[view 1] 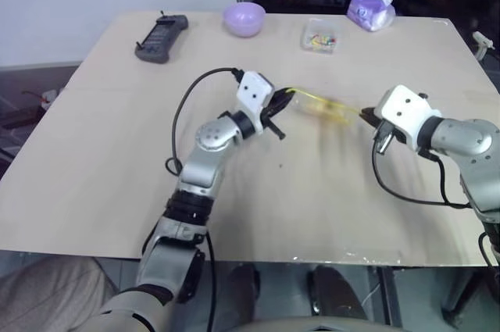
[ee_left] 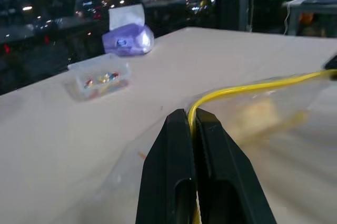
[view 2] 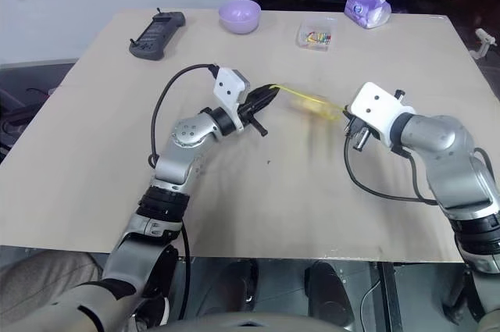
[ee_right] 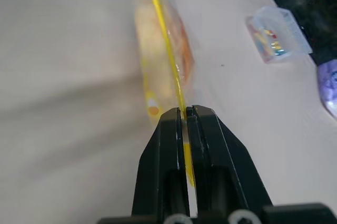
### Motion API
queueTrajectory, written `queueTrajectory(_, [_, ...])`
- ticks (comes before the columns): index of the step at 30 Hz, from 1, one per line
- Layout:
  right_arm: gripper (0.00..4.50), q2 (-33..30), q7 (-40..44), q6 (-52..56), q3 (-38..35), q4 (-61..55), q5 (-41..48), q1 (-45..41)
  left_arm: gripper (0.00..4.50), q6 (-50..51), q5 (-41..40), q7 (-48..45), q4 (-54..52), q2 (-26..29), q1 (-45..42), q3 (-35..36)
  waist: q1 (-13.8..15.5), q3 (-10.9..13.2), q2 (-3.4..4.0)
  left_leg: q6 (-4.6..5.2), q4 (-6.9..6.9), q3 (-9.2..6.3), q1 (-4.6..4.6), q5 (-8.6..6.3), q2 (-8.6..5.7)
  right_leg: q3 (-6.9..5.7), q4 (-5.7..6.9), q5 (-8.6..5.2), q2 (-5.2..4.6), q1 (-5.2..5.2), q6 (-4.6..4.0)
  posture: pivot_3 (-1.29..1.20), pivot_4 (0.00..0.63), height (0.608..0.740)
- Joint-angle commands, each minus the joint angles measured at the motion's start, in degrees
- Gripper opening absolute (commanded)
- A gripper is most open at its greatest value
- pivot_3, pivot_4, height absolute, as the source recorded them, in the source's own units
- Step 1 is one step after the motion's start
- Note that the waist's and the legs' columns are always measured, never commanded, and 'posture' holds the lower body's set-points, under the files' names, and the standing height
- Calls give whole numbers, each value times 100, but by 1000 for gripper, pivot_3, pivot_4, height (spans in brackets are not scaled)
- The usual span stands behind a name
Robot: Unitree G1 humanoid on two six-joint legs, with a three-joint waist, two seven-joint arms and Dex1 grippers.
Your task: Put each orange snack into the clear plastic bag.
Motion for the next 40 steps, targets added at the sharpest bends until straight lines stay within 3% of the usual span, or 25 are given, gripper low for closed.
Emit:
queueTrajectory(1, [130,-164,216,70,-212,-169,157,144,0,289,-221,-355,-704,215,295,-43,-7,0,0,0,-1,-1,0,0,0,0,0,0,0,0,0,0,150,740])
queueTrajectory(9, [130,-440,739,480,-79,-632,467,989,0,1247,-447,-1039,-1262,855,1149,-289,-1,0,1,20,-2,-1,5,-11,2,0,8,0,1,1,-1,0,150,740])
queueTrajectory(12, [940,-462,732,524,-150,-722,527,1156,915,1258,-464,-1030,-1288,866,1344,-245,7,-1,1,20,-2,-4,6,-12,2,-3,8,-1,2,3,-1,0,150,740])
queueTrajectory(14, [1897,-418,727,673,-261,-733,670,1138,1824,1328,-492,-1073,-1315,901,1392,-248,9,-1,1,20,-2,-2,6,-12,2,-1,7,0,1,2,-1,0,150,740])
queueTrajectory(20, [1897,-523,1186,1214,-1177,-941,1715,1536,1824,1770,-892,-1189,-1588,1057,1576,64,15,-1,1,21,-2,-4,5,-12,3,-2,6,-1,2,3,-1,0,150,740])
queueTrajectory(27, [1897,-297,1618,800,-2747,482,2830,1801,1824,2410,-1857,-1779,-2177,1977,2037,993,-10,0,0,21,-4,7,13,-12,7,5,8,0,2,5,-1,0,150,740])
queueTrajectory(34, [1897,-488,2335,373,-3512,1782,3440,1886,1824,2406,-1989,-2375,-2373,2986,2794,1339,-4,0,0,22,-9,11,15,-13,11,7,6,-1,6,5,-2,0,150,740])
queueTrajectory(40, [1897,-711,2861,-151,-3519,2192,3384,2219,1824,2602,-2315,-2477,-2421,3242,2838,1597,29,0,2,22,-9,11,15,-13,12,5,6,-1,5,5,-2,0,150,740])
